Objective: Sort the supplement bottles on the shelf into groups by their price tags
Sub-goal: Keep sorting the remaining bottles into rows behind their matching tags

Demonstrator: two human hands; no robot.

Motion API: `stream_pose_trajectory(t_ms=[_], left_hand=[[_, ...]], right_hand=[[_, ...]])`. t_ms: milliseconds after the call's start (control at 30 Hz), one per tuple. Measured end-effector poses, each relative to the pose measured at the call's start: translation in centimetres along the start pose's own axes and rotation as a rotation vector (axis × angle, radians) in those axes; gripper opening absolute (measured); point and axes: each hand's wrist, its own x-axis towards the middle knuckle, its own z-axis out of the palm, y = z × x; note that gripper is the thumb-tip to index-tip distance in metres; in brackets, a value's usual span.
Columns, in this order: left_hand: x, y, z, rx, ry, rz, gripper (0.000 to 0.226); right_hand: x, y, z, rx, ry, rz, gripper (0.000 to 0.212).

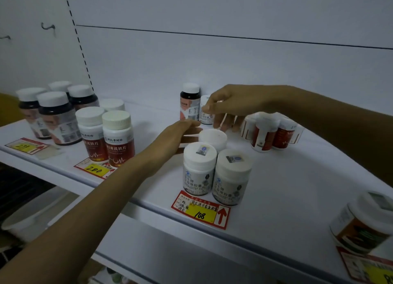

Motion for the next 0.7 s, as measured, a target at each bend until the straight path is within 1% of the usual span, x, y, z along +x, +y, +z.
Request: stream_pose_trajectory(t_ms=[100,200,300,333,467,600,700], left_hand=[[1.4,0.1,-0.2,-0.008,0.074,0.037,0.038],[2.7,-0.6,-0.4,-0.016,0.124,0.044,0.034],[3.7,-1.1,-0.4,-0.018,0.123,0.055,0.035],[4.1,-1.2,-0.3,-0.024,0.119,0.060,0.034],[5.2,-2.7,0.0,-0.004,0.087,0.066,0.027],[6.1,-4.0,0.3,0.058,0.084,0.095,0.015],[6.2,-4.2,0.5,0.149,0.058,0.132,0.021]], right_hand=[[1.3,-0.1,-1.2,-0.044,0.064,0.011,0.029],[3.0,0.1,-1.9,-0.173,0.134,0.028,0.033],[4.8,0.4,-2.2,-0.418,0.204,0.056,0.047],[5.5,0.5,-2.1,-0.460,0.215,0.069,0.053],[8.5,1.4,-1.6,-0.503,0.190,0.134,0.072],[11.4,2.1,-1.2,-0.527,0.186,0.174,0.072],[12.9,2.3,-1.0,-0.547,0.226,0.166,0.066]])
